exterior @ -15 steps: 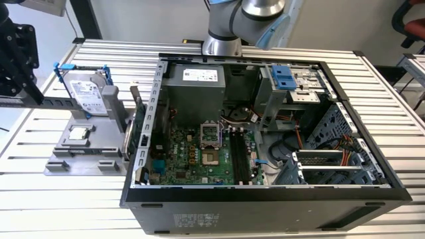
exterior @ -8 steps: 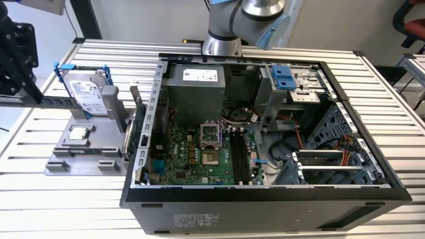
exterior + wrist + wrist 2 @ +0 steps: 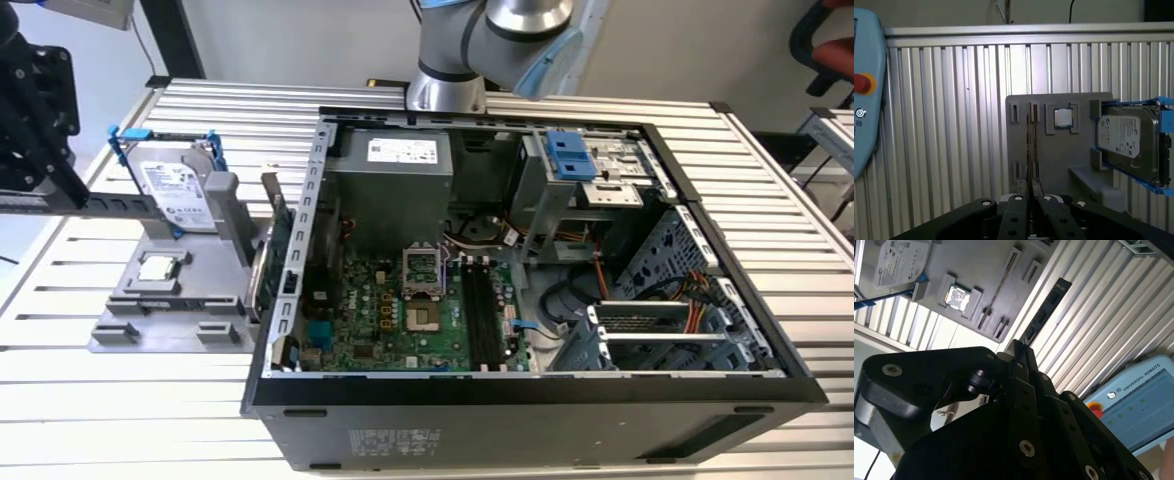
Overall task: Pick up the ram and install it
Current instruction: 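Pick up the ram and move it above insertion slot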
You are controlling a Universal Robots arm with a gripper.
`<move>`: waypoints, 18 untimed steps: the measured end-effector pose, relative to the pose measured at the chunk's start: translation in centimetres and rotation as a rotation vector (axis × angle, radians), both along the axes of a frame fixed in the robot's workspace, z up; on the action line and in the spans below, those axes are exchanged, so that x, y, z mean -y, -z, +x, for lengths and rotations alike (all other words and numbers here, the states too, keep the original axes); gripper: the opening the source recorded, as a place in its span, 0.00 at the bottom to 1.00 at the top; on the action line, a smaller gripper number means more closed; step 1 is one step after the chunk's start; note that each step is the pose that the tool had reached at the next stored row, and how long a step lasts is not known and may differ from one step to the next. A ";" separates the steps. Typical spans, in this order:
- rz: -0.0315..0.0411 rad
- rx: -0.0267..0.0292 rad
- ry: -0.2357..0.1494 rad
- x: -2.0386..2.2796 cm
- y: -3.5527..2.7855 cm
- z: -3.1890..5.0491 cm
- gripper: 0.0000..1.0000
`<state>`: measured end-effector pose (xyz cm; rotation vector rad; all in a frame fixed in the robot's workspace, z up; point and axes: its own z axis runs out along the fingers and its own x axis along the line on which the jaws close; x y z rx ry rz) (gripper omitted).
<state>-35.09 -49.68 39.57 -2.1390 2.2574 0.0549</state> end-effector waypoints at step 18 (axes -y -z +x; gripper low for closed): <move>-0.0001 -0.0001 0.000 0.00 0.00 1.84 0.00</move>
